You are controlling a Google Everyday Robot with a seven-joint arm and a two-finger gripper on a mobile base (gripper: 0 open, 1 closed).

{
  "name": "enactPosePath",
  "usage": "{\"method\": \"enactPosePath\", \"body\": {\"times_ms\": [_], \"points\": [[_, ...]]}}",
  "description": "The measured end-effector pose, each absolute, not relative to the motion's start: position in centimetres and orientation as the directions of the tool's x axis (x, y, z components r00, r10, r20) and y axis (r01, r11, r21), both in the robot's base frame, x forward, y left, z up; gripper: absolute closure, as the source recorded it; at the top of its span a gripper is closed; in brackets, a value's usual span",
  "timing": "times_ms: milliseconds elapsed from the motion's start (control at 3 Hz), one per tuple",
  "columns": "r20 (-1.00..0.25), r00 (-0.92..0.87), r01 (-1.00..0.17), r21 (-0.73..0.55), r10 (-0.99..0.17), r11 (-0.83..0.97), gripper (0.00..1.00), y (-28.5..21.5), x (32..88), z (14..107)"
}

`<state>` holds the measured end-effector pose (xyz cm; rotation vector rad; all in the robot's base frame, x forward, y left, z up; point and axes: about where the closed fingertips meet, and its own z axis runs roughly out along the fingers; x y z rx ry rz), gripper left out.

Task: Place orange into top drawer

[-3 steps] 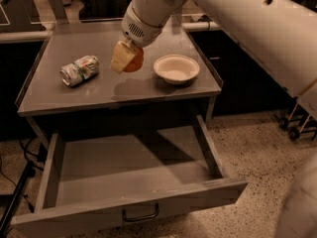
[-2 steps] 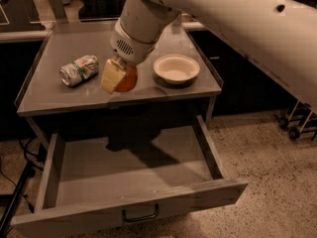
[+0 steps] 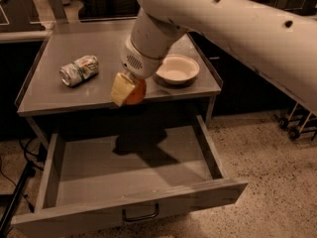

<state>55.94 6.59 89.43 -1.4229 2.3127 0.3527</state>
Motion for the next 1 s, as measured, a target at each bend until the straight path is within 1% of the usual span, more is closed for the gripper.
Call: {"method": "enactPosePath", "body": {"times_ms": [667,1000], "points": [[-0.363,-0.525,-0.840,0.075,-0.770,0.537,1.00,2.4,50.3,80.8],[-0.330,-0.557,-0.824,0.105,-0.762,0.557,1.00,1.1,49.1,76.7]]}}
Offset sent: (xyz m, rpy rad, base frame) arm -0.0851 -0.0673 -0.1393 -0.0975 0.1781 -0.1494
